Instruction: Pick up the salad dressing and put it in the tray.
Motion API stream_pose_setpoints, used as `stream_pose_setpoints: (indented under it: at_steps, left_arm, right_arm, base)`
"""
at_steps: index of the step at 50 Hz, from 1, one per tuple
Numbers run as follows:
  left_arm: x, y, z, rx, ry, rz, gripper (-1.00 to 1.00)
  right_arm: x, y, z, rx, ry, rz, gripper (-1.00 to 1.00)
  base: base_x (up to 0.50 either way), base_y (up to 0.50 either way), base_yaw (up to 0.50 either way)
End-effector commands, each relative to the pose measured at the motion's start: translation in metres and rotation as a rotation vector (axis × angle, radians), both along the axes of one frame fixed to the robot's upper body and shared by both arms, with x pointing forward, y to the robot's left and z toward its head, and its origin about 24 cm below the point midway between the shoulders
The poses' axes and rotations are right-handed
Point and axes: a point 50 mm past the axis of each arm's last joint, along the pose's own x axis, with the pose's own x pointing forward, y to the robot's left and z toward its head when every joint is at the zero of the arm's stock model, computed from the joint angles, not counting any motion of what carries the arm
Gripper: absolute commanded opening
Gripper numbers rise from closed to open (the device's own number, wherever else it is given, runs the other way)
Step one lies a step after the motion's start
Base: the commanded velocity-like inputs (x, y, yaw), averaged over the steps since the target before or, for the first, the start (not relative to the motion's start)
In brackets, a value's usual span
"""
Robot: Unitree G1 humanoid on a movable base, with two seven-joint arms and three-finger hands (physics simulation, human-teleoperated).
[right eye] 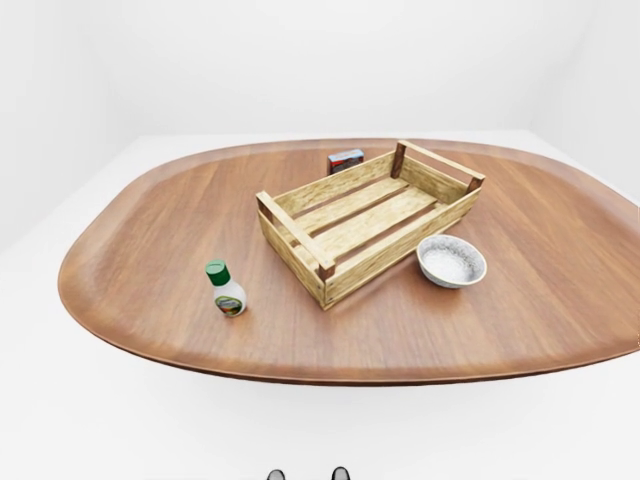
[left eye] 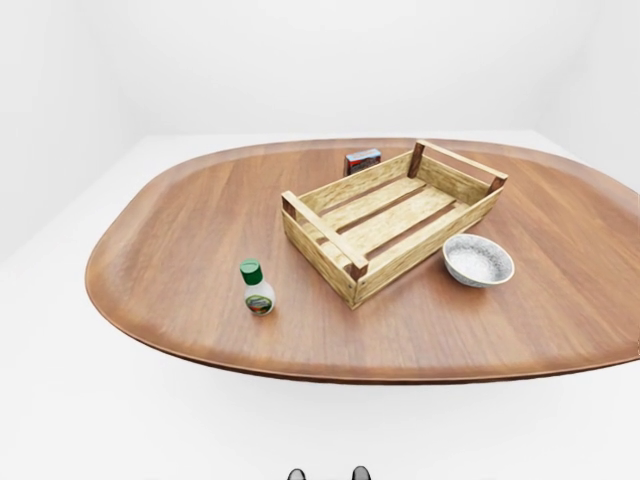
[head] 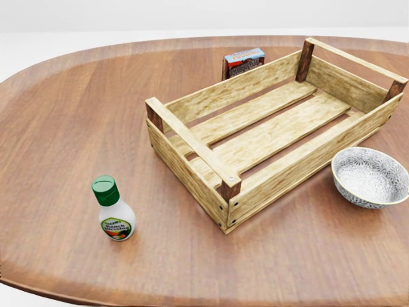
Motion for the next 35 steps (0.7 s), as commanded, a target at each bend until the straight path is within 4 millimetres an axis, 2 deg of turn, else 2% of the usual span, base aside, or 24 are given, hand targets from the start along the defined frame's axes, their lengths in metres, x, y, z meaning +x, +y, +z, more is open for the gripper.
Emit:
stream_pose_setpoints:
  at_steps: [1, 8, 35]
  left_arm:
    - [-0.0046, 0.0029, -0.0014, -0.02, -0.004, 0.028, 1.0]
    - [-0.0007, 0.0005, -0.0047, -0.023, 0.007, 0.017, 1.0]
    - [0.0029, -0.0017, -0.0074, -0.022, 0.015, -0.001, 1.0]
  right_arm:
    - [-0.0024, -0.001, -0.0002, 0.051, -0.07, 0.088, 1.0]
    - [-0.0065, -0.0003, 0.0011, 0.109, -0.138, 0.163, 1.0]
    - [-0.0066, 0.0023, -0.0018, 0.083, -0.062, 0.093, 1.0]
  base:
    - [0.5, 0.0, 0.0]
    - [0.5, 0.0, 0.0]
    - [0.5, -0.01, 0.0]
